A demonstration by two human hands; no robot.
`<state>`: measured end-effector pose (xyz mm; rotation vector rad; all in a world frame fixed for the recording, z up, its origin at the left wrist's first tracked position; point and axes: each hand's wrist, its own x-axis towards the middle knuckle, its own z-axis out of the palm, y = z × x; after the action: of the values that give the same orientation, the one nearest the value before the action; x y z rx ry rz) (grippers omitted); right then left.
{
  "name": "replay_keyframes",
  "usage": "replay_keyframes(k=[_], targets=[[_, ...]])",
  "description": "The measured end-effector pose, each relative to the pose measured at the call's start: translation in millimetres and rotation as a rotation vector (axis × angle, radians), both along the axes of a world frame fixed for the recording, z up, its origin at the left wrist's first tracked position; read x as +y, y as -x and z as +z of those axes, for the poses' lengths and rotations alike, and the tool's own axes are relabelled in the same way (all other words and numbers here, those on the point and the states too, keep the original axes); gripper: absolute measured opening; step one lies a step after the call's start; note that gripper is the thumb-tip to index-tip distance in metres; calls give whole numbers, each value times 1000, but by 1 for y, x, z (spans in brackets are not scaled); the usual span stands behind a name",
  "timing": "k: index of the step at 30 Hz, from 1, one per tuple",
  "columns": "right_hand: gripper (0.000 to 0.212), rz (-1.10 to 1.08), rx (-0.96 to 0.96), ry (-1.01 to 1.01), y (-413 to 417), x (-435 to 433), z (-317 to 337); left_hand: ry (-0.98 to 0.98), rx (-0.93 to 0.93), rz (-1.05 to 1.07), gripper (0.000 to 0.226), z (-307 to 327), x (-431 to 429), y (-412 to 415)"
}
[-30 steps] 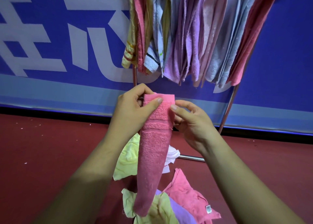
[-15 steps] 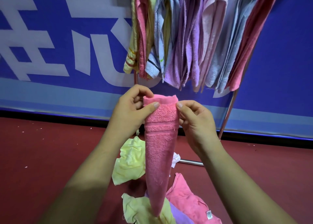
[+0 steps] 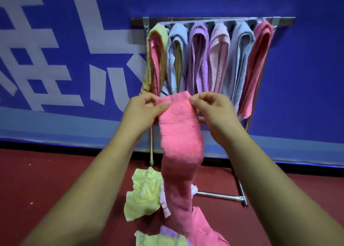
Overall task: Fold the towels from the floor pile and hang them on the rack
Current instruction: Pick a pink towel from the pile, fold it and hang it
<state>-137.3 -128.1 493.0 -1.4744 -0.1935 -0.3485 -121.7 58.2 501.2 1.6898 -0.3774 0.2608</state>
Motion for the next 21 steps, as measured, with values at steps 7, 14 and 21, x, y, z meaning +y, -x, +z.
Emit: replay_keyframes(k=[7,14,21], targets=[[13,-14,-35,-99,14,2,-20,278,70,-205,32,-30,-6,22],[12,-52,-14,-10,12,4,-44,159,204,-131,5,-86,-13,31],[7,-35,163,-136,-3,1,-87,175,241,-134,12,-101,-20,22]])
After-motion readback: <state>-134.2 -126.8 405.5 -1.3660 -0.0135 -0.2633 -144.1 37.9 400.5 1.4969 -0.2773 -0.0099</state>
